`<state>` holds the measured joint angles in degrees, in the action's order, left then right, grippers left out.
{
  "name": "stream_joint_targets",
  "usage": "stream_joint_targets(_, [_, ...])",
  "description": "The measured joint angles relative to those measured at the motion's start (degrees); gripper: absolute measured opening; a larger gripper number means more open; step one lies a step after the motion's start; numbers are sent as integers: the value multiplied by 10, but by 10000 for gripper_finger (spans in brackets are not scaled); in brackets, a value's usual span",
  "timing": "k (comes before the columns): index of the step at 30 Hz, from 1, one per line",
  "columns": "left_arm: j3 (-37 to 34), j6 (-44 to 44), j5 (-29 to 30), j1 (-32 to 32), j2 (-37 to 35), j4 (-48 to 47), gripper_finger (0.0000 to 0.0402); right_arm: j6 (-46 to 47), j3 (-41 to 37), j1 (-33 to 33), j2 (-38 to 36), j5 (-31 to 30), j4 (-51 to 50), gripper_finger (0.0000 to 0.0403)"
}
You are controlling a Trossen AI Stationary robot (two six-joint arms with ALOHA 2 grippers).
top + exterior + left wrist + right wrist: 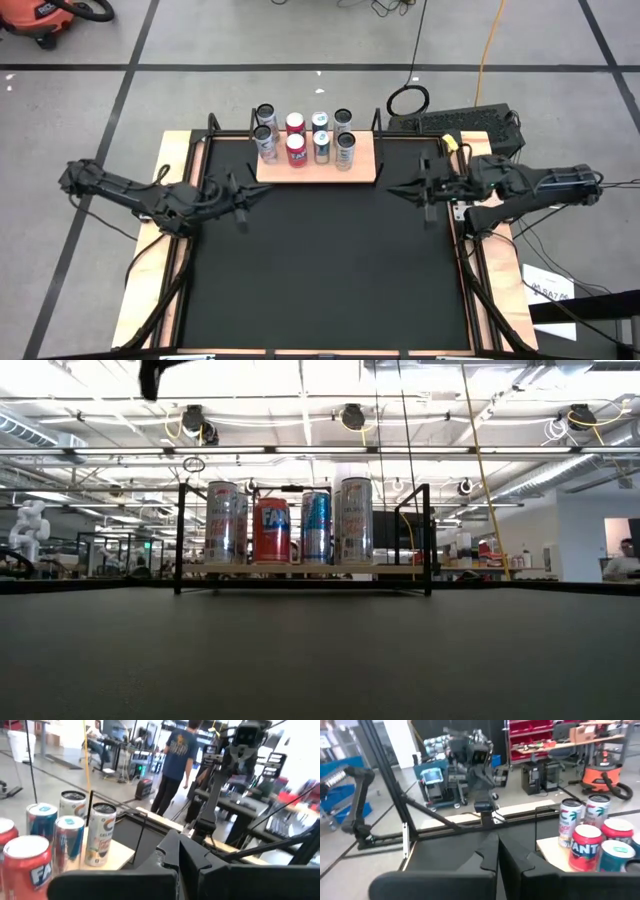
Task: Place canned beverage on shelf
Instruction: Return to Home Position
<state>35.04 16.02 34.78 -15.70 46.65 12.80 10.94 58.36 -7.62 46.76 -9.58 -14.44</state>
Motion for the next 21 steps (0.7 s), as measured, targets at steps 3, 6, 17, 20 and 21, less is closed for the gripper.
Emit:
stream_joint_targets(3, [-59, 1, -11, -1, -43, 53, 1, 10, -34, 0, -29, -9, 11, 1])
stream_joint_targets(6, [-82, -5, -29, -1, -72, 52, 1, 35, -100, 0, -63, -9, 76, 1])
stream_joint_targets(17, [-83, -61, -30, -1, -101, -59, 1, 80, -199, 4, -109, -11, 29, 1])
stream_joint_targets(20, [-86, -77, -22, -1, -117, -65, 1, 71, -199, 3, -122, -21, 19, 0])
stream_joint_targets(21, [-90, -80, -22, -1, -124, -64, 0, 59, -199, 3, -127, -25, 22, 0])
